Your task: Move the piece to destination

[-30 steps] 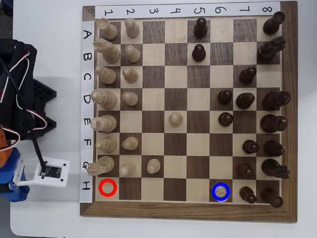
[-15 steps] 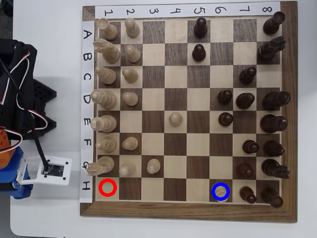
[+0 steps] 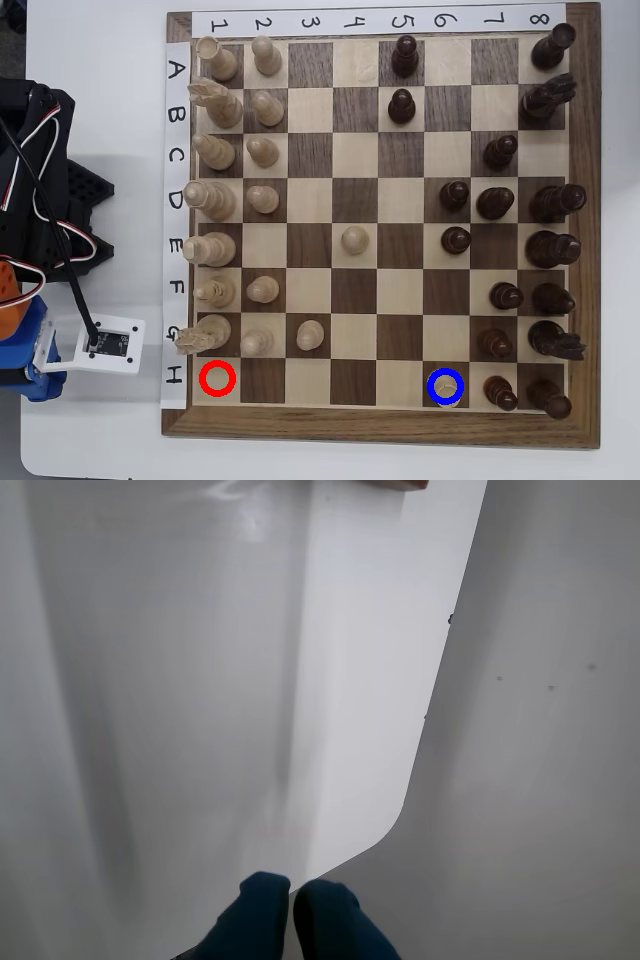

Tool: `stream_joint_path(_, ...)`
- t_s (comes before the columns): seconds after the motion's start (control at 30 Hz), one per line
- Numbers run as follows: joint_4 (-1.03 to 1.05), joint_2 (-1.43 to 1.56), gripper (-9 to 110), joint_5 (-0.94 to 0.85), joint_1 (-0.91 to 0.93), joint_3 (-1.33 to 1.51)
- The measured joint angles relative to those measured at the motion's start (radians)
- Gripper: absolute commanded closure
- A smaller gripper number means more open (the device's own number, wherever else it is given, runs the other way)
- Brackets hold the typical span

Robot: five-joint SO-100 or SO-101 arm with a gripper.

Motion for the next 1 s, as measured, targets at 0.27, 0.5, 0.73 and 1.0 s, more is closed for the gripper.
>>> stream_joint_path(0.27,0.000,0.000,101,0.000,0.000,0.000)
stream_joint_path(0.5,0.000,0.000,101,0.000,0.000,0.000)
stream_joint_path(0.73,0.000,0.000,101,0.000,0.000,0.006)
stream_joint_path(1.0,0.000,0.000,101,0.018,0.012,0.006)
